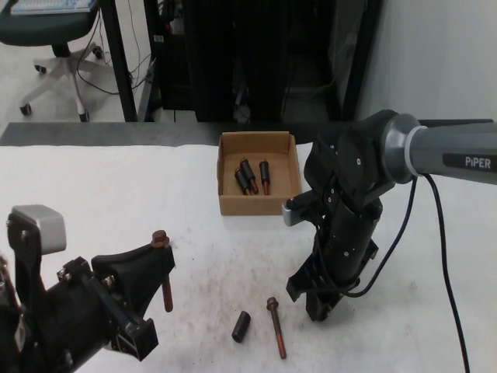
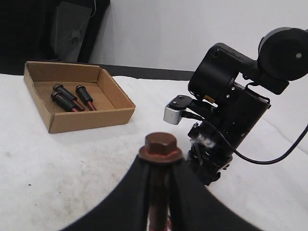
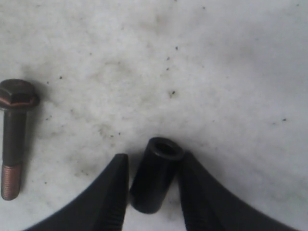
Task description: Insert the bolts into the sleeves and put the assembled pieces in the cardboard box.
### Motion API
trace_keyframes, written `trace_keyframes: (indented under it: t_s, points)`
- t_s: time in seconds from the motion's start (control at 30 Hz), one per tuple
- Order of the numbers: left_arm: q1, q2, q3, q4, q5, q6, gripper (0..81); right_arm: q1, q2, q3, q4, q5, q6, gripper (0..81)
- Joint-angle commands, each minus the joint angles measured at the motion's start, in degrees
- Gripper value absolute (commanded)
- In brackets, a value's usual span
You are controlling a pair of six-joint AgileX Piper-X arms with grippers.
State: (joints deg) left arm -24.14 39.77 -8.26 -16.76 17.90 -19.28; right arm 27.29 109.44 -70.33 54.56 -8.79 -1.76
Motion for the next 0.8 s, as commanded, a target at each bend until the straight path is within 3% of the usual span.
trace_keyframes:
  t_s: [0.0, 0.27, 0.37, 0.47, 0.5, 0.77]
  points:
    - [-0.04, -0.54, -0.32, -0.59, -0.91, 0.24, 0.4, 0.13, 0.46, -0.28, 1.16, 0.83, -0.90, 33.9]
    - [-0.04, -0.54, -0.32, -0.59, -0.93, 0.24, 0.4, 0.13, 0.46, -0.28, -0.17, 1.67, -0.90, 31.6]
    - [-0.04, -0.54, -0.32, -0.59, -0.93, 0.24, 0.4, 0.13, 0.46, -0.28, -1.64, 1.66, -0.90, 22.1]
    - [-0.04, -0.54, -0.32, -0.59, -0.93, 0.24, 0.4, 0.13, 0.46, -0.28, -2.74, 1.66, -0.90, 3.2]
    - [-0.04, -0.54, -0.32, -0.59, -0.93, 0.24, 0.4, 0.13, 0.46, -0.28, -2.77, 1.66, -0.79, 0.5]
    - [-0.04, -1.13, -0.32, -4.32, -1.31, -0.65, 0.4, 0.13, -4.85, -0.28, -3.84, -1.18, 0.72, 0.8]
